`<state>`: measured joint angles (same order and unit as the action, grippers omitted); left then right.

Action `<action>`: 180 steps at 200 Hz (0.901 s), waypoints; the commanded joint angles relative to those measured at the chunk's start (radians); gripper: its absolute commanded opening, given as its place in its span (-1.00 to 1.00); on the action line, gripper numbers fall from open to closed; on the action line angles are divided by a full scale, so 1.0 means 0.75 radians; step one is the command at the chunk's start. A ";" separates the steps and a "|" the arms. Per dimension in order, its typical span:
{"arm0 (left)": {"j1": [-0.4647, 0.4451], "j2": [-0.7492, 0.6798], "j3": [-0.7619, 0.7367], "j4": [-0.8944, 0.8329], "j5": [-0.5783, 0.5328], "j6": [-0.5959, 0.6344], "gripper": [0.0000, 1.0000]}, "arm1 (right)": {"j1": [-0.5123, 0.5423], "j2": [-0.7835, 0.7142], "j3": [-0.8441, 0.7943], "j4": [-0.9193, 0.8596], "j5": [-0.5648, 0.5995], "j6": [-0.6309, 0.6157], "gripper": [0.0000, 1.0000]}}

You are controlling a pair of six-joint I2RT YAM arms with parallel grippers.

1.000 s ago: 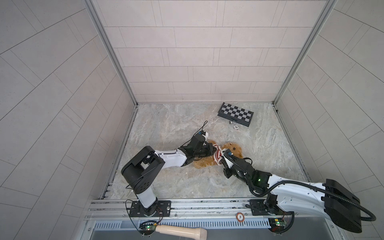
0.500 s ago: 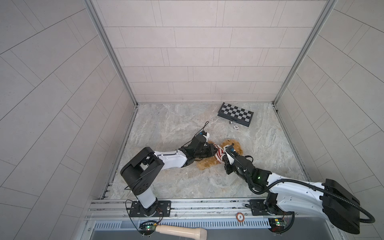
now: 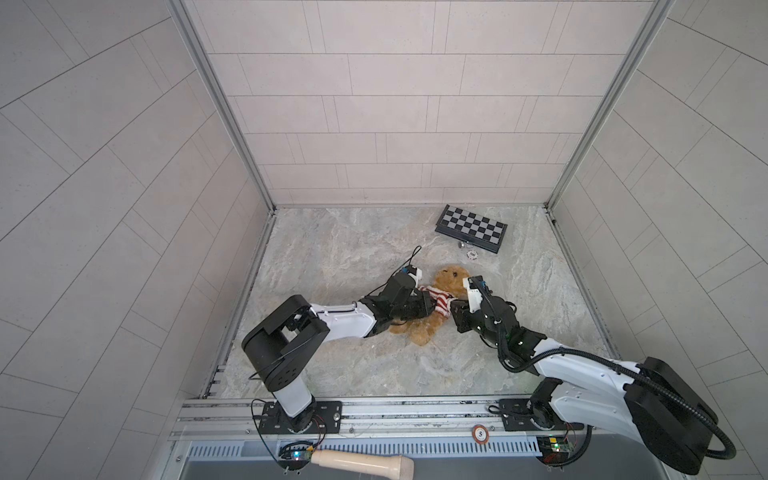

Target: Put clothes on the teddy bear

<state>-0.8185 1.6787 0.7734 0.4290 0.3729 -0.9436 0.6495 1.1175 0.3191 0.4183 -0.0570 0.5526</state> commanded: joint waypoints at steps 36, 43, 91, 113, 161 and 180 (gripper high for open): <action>-0.018 0.054 -0.016 0.028 0.003 0.005 -1.00 | -0.006 0.127 -0.023 0.287 -0.203 0.286 -0.38; -0.018 0.058 -0.013 0.028 0.009 0.006 -1.00 | -0.007 0.133 -0.024 0.303 -0.201 0.299 -0.36; -0.018 0.065 -0.002 -0.003 0.019 0.037 -1.00 | -0.088 0.129 -0.002 0.248 -0.227 0.441 -0.16; -0.020 0.072 -0.007 0.020 0.029 0.034 -1.00 | -0.101 0.102 0.032 0.152 -0.200 0.478 -0.05; -0.035 0.070 0.003 0.019 0.039 0.055 -1.00 | -0.125 0.115 0.065 0.110 -0.191 0.557 -0.10; -0.040 0.077 0.010 0.021 0.046 0.058 -1.00 | -0.141 0.146 0.065 0.141 -0.213 0.600 -0.15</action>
<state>-0.8242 1.7100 0.7719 0.4625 0.3630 -0.9245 0.5594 1.2060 0.3405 0.5037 -0.2108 0.9257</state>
